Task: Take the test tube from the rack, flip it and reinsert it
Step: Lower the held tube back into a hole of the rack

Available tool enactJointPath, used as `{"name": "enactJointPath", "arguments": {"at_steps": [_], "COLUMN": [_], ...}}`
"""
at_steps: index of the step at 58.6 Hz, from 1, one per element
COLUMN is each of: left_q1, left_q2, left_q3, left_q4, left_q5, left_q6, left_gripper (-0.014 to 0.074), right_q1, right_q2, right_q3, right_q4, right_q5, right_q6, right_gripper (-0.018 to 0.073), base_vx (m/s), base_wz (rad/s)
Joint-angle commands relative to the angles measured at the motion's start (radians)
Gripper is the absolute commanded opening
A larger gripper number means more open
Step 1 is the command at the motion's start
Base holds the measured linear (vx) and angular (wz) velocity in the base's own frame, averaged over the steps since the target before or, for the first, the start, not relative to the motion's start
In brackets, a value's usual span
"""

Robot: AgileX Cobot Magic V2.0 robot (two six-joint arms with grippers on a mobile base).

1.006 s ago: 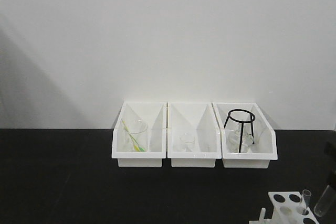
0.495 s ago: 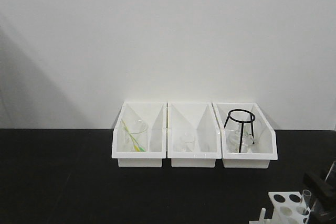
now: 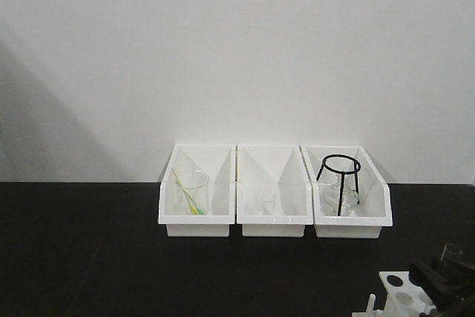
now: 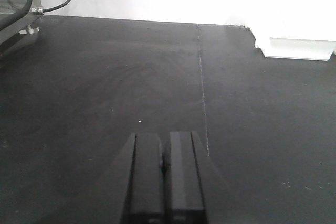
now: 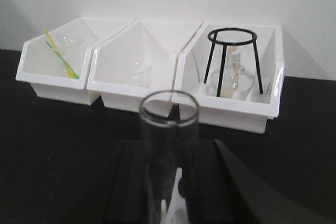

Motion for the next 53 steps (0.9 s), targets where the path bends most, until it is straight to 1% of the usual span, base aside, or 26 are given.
{"name": "enactJointPath", "arguments": {"at_steps": [1,14,22,29,33,43,49,53], "left_q1": [-0.007,-0.007,-0.007,-0.007,-0.007,-0.007,-0.007,-0.007], "left_q2": [-0.011,-0.011,-0.011,-0.011,-0.011,-0.011,-0.011,-0.011], "left_q3": [0.0,0.0,0.0,0.0,0.0,0.0,0.0,0.0], "left_q4": [-0.004,-0.004,-0.004,-0.004,-0.004,-0.004,-0.004,-0.004], "left_q5": [-0.086,-0.086,-0.086,-0.086,-0.086,-0.086,-0.086,-0.086], "left_q6": [0.0,0.0,0.0,0.0,0.0,0.0,0.0,0.0], "left_gripper": [-0.0006,-0.0006,-0.0006,-0.0006,-0.0006,-0.0006,-0.0006,-0.0006], "right_q1": [0.0,0.0,0.0,0.0,0.0,0.0,0.0,0.0], "right_q2": [0.011,0.095,0.143,0.165,0.167,0.167,0.162,0.139], "right_q3": [-0.026,-0.026,-0.019,-0.017,-0.017,-0.017,-0.017,-0.017], "right_q4": [-0.004,-0.022,-0.035,-0.061,-0.078,-0.078,-0.078,-0.078], "right_q5": [-0.088,-0.172,-0.181,-0.183,-0.183,-0.182,-0.187,-0.188], "right_q6": [-0.014,-0.013,-0.016,-0.02,-0.02,-0.02,-0.02,-0.02], "right_gripper": [-0.0006,-0.0003,0.0029,0.0115,0.0198,0.0403,0.0479,0.0504], "base_vx": [0.0,0.0,0.0,0.0,0.0,0.0,0.0,0.0], "base_wz": [0.0,0.0,0.0,0.0,0.0,0.0,0.0,0.0]}}
